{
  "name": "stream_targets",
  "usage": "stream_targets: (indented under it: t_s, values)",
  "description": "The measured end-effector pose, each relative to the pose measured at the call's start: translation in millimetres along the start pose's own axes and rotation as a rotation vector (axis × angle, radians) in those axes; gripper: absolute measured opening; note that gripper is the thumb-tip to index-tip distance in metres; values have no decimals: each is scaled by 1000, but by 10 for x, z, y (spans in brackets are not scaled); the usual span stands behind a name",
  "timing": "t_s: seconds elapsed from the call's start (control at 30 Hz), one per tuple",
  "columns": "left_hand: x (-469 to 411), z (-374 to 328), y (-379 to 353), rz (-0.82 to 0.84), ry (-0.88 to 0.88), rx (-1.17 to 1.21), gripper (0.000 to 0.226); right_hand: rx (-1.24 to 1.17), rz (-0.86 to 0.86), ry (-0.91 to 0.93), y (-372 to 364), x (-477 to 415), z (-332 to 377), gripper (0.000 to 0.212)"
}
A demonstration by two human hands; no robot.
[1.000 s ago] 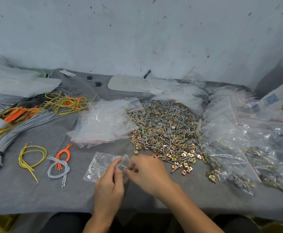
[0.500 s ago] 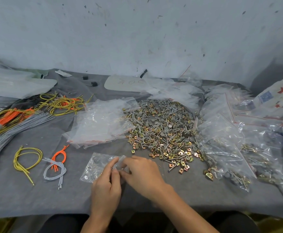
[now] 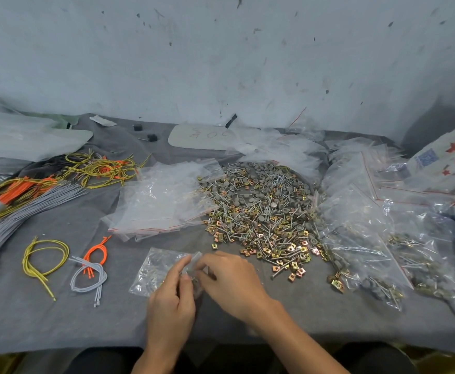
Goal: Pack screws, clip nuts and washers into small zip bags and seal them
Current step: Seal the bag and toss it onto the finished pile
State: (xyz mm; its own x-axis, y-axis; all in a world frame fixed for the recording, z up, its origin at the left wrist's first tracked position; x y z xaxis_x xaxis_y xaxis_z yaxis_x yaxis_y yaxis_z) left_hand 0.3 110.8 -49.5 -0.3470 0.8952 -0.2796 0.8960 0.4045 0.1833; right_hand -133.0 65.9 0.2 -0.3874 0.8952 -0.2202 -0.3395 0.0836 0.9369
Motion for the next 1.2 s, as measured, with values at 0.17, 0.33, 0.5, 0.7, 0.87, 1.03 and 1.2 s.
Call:
stream_targets:
  t_s: [0.17,0.33,0.5,0.7,0.87,1.03,1.2]
  values:
    - [6,15,-6,2,-19,24,37,-176,18,-104,24,-92,-238,13]
    - [40,-10,4,18,-35,-5,37,-247,228,-13,9,-142,-160,41]
    - [140,-90,73,6,-130,-37,36,-351,127,-95,19,-156,-112,31]
    - [281,-33,225,-52,-341,-123,36,-602,132,-213,227,-171,-67,26]
    - [69,-349,360,-90,-322,-4,7,-890,171,-196,515,-149,-34,10]
    - [-185,-812,471,-69,-241,145,10,-1028,208,-73,943,-54,-73,24]
    - [-214,-1157,486,-21,-289,224,12,-982,44,-58,1220,78,-69,9]
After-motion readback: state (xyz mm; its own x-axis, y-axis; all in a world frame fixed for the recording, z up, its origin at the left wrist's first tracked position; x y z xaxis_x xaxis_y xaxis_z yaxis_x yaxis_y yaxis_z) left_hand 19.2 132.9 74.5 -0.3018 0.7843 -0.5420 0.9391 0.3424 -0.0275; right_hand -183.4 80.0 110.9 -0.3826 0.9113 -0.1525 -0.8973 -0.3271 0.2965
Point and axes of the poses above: each hand's wrist, its own x-axis away from the middle knuckle, its own y-axis out of the back of the hand, z = x × y, the point moved 1 cm from there along -x, towards the middle knuckle, and after that the axes turned 13 degrees about x, right-handed, at the moved point
